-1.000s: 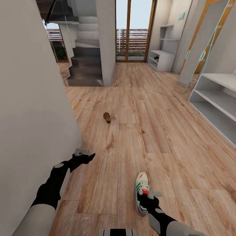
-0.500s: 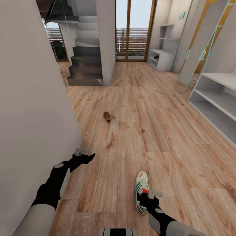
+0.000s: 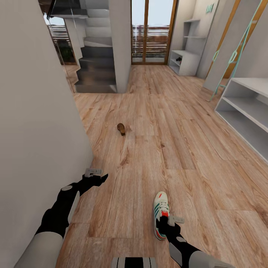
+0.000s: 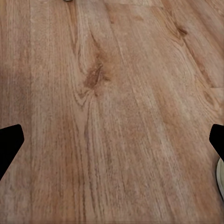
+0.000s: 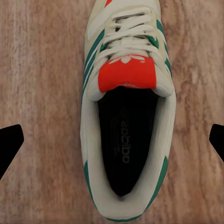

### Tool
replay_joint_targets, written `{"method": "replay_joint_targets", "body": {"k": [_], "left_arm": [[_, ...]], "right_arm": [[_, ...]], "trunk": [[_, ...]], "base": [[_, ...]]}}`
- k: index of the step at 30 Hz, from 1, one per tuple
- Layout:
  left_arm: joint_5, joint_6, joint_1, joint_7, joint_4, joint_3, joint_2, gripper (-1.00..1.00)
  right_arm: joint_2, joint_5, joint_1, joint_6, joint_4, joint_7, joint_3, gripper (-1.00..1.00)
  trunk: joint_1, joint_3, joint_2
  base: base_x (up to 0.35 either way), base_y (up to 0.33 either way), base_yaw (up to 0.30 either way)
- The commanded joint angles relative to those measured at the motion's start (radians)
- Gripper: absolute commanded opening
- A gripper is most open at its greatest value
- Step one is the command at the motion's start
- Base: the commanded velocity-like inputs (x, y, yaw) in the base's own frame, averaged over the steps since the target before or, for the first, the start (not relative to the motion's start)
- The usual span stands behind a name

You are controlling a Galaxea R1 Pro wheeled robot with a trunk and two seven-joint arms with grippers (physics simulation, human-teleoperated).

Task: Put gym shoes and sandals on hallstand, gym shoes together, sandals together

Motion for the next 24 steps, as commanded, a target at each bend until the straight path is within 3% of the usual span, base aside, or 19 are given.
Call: {"method": "replay_joint_targets", "body": {"k": [1,12,19,24], "left_arm": [[-0.010,0.004,0.000,-0.010,-0.001,0.005,-0.002,1.00],[-0.010,0.004,0.000,-0.010,-0.001,0.004,-0.002,1.00],[-0.010,0.004,0.000,-0.010,-0.001,0.004,-0.002,1.00],[-0.010,0.004,0.000,-0.010,-0.001,0.004,-0.002,1.00]], "right_arm": [[0.000,-0.002,-0.001,-0.004,0.001,0.000,-0.004,1.00],[0.000,-0.003,0.000,-0.004,0.001,0.000,-0.004,1.00],[0.000,-0.003,-0.001,-0.004,0.001,0.000,-0.004,1.00],[0.000,-0.003,-0.001,-0.004,0.001,0.000,-0.004,1.00]], "trunk": [[0.000,-0.001,0.000],[0.000,-0.008,0.000],[0.003,-0.038,-0.002],[0.003,-0.045,-0.002]], "base": [[0.000,0.000,0.000],[0.000,0.000,-0.088],[0.000,0.000,-0.003],[0.000,0.000,0.050]]}}
